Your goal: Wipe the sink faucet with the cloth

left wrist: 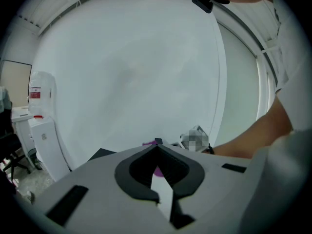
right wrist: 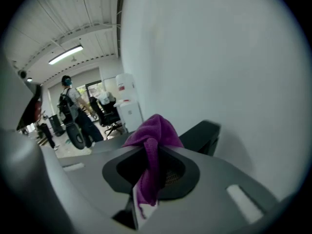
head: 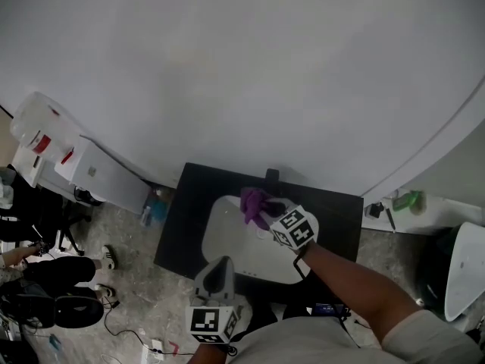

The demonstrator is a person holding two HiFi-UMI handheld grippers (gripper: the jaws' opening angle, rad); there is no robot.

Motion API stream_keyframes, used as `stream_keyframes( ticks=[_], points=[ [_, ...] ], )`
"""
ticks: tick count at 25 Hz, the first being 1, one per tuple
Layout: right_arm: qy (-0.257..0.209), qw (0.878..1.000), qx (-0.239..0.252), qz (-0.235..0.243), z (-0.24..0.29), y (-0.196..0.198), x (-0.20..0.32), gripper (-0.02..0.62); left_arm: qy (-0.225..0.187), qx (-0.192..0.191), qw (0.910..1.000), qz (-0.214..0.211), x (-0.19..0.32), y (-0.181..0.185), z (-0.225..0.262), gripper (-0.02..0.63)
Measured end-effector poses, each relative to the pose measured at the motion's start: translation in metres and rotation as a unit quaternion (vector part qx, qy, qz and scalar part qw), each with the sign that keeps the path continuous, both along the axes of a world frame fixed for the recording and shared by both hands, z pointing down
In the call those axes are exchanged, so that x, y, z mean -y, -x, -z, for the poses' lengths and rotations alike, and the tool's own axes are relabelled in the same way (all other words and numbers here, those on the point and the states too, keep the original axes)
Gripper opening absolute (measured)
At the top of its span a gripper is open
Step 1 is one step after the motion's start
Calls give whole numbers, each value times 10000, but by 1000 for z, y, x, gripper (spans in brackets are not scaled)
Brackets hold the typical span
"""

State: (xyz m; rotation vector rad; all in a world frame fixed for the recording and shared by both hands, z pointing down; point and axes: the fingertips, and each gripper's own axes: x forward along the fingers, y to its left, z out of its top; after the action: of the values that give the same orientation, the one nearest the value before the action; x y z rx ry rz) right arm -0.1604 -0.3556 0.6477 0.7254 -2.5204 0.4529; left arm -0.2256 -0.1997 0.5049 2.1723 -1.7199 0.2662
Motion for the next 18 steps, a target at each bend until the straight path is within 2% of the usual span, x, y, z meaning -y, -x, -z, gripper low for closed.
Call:
stream_keyframes(
  ticks=[1,3,5,7,10,13,16,18],
  points=[
    [99,9999,-41,135,-12,2,-20,57,1,6,10000,11,-1,-1,-1,6],
    [183,9998,-87,8,-33,-5,-26,58,12,27,10000,20,-3,-2,-3,6],
    [161,9990,-66,-402,-38,-17,5,58,12,70,10000,34,-3,0,-2,6],
    [94,9984,-225,-510,-38,-21,35,58,21,98,9999,69,-4,4,-2,6],
    [123,9987,-461,-195,-44,-10,38,63,74,81,9999,108,-8,7,-2,6],
    [219,9992,-346,39,-49,-5,4,60,72,78,9999,115,-9,6,-1,6],
    [511,9977,-217,377,-55,2,-43,58,82,55,9999,142,-6,8,-4,6],
    [567,9975,-115,410,-54,4,-55,60,67,47,9999,135,-4,11,-3,6]
  ],
)
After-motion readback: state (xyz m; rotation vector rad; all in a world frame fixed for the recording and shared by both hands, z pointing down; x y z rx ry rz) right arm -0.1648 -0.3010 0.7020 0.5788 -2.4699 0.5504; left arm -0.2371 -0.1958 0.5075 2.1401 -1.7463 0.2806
